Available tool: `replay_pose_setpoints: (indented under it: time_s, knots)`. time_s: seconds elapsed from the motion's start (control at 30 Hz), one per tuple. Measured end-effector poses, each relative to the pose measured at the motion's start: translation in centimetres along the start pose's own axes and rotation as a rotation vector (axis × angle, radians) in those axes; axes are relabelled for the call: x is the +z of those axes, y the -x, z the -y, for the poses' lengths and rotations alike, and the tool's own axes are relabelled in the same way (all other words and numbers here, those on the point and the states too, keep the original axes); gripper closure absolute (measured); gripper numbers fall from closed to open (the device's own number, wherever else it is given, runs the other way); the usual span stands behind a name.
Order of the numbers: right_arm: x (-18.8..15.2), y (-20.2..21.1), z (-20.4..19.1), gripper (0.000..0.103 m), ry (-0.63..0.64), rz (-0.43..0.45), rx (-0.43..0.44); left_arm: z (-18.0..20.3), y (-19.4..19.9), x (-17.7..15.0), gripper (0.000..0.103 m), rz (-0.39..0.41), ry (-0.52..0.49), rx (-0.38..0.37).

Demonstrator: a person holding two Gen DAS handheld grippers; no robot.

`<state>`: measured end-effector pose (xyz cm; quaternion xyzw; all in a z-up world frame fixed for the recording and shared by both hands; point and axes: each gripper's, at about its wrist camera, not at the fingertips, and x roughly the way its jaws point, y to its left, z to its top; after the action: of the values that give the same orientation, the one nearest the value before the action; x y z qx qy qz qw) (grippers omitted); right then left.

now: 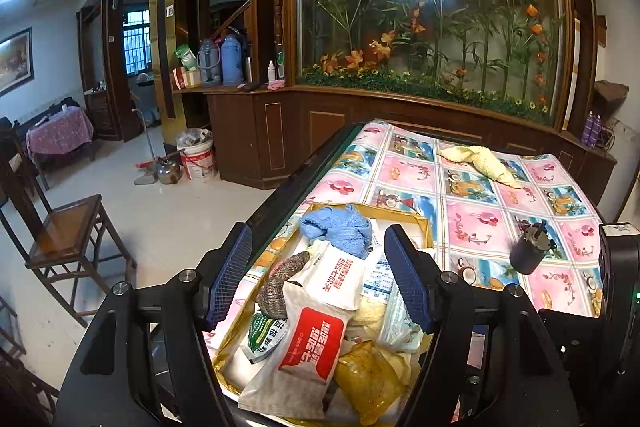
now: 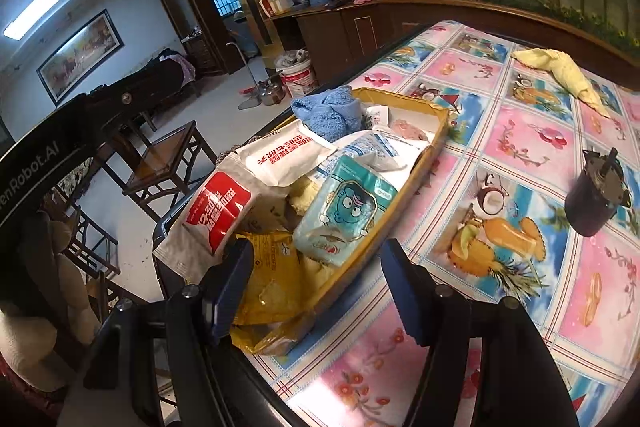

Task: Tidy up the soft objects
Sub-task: 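Lift both open tools up and away from the filled tray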

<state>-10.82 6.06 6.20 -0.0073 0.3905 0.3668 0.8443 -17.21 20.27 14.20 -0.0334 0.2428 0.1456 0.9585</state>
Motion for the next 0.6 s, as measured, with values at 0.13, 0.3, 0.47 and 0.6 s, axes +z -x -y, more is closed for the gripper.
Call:
replay_pose_setpoints:
  time_s: [0.13,0.3,0.47,0.6]
  knots:
    - [-0.5,0.5,0.1,0.037,0.004,0.011,-0.010,0.6,0.4,-0.2,0.033,0.004,-0.012,0.002]
    - [-1.1,1.0,0.0,0.037,0.014,0.015,-0.021,1.3,0.6,-0.5,0.033,-0.001,-0.026,-0.006]
    - [-1.7,1.3,-0.2,0.037,0.021,0.020,-0.032,1.9,0.8,-0.7,0.033,-0.003,-0.037,0.000]
    - [-2.0,1.5,-0.1,0.037,0.016,0.022,-0.034,2.4,0.9,-0.9,0.033,-0.003,-0.050,0.021]
